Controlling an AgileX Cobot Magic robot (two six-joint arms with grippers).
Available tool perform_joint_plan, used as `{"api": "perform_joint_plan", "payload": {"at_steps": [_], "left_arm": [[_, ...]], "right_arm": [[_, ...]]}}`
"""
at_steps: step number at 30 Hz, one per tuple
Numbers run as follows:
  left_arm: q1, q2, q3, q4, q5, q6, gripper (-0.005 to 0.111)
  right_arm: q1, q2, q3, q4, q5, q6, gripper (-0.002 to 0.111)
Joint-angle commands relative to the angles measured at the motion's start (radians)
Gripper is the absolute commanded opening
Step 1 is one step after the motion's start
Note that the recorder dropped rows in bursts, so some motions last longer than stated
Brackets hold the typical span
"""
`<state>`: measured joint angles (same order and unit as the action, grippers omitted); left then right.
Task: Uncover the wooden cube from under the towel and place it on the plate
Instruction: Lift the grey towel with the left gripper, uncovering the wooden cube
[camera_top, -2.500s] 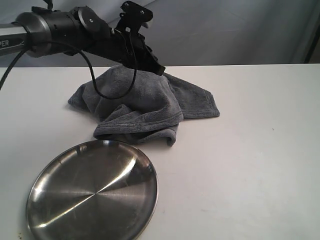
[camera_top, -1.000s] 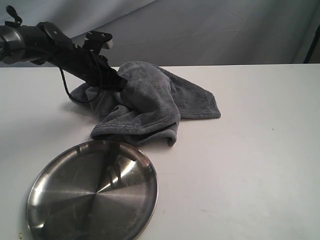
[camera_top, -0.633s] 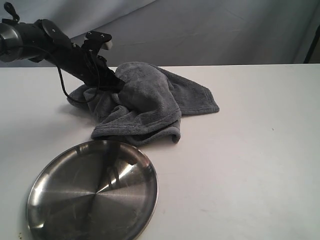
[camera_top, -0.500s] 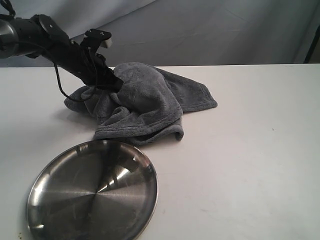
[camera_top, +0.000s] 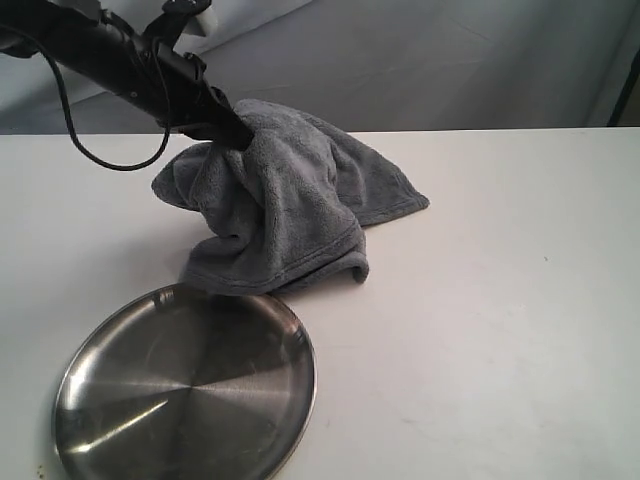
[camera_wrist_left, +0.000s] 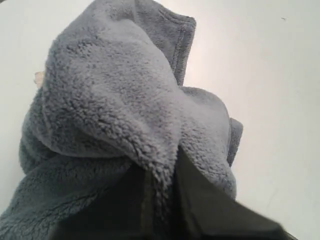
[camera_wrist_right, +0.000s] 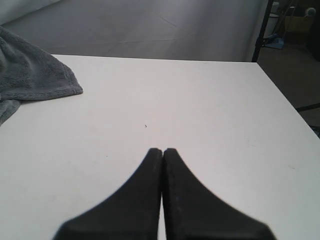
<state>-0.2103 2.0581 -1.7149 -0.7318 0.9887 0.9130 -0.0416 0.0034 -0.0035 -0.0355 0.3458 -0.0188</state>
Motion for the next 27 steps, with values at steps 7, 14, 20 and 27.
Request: {"api": "perform_joint_plan", "payload": {"at_steps": [7, 14, 20, 27], "left_arm": [[0.002, -0.095, 0.002, -0.126, 0.035, 0.063, 0.000], [0.002, -0.114, 0.002, -0.126, 0.064, 0.061, 0.000], [0.002, -0.116, 0.002, -0.138, 0.065, 0.065, 0.000], [0.002, -0.174, 0.002, -0.359, 0.089, 0.190, 0.000]], "right_arm": [[-0.008, -0.003, 0.003, 0.005, -0.002, 0.003, 0.000], [-0.008, -0.003, 0.003, 0.005, -0.002, 0.003, 0.000], [-0.008, -0.003, 0.003, 0.005, -0.002, 0.001, 0.000], [-0.008, -0.003, 0.003, 0.005, -0.002, 0.001, 0.000]]}}
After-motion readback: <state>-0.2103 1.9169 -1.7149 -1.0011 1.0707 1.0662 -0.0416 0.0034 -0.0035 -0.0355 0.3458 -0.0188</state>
